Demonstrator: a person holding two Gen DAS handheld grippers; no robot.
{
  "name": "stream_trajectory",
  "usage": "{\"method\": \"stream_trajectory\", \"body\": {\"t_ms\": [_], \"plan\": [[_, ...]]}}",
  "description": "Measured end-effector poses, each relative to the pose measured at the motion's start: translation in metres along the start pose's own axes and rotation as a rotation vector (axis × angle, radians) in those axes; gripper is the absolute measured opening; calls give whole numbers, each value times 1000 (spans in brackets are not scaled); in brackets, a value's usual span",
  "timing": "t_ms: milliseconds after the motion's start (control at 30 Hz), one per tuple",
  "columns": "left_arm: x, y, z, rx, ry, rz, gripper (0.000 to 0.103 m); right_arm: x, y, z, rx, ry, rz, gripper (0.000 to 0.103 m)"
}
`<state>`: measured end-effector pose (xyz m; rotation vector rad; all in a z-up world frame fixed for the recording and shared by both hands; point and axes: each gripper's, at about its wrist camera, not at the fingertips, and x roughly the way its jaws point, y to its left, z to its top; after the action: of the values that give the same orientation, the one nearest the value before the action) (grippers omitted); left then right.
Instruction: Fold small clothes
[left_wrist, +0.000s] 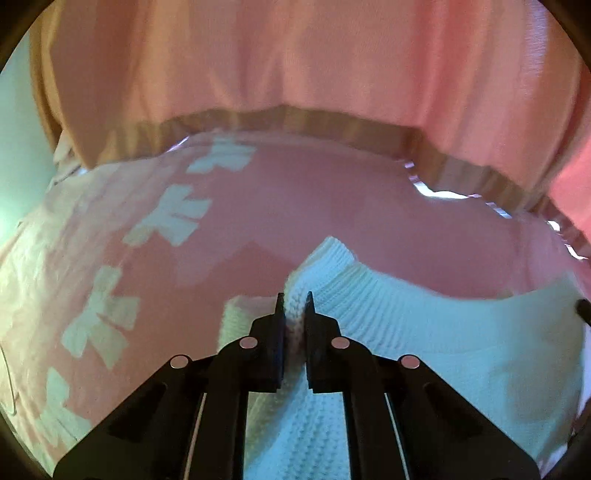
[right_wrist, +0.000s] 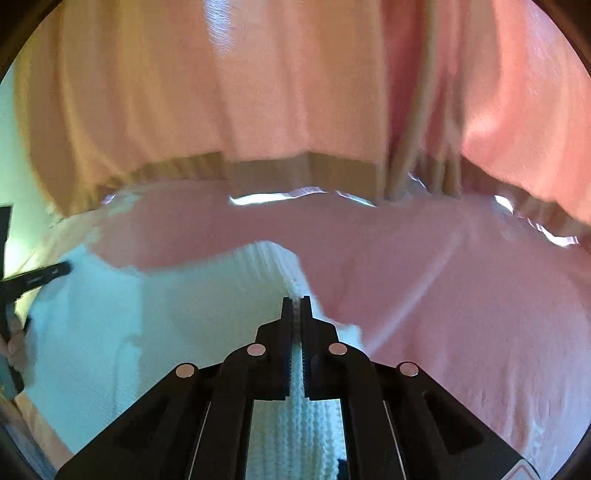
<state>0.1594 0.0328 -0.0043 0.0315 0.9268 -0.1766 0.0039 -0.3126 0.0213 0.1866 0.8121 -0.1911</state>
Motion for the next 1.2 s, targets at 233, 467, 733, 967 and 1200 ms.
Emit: {"method": "stream_trajectory", "body": {"t_ms": [233,467,733,967,1200], "plan": [[1,-15,-4,72,32,28,11,1,12,-14,-46,48,-49,9],[-75,-31,-49,88,-48,-42,22,-59,52,-75,-92,9,155,9],[-60,-39,-86,81,28,18,24,-35,59,-101,-88,90,99,4],[-51,-46,-89,50,23,49,27,-23,133,-101,-214,80,247,5],[-48,-44,-92,85,2,56,31,-16,107,-117,-213,110,154,0]]}}
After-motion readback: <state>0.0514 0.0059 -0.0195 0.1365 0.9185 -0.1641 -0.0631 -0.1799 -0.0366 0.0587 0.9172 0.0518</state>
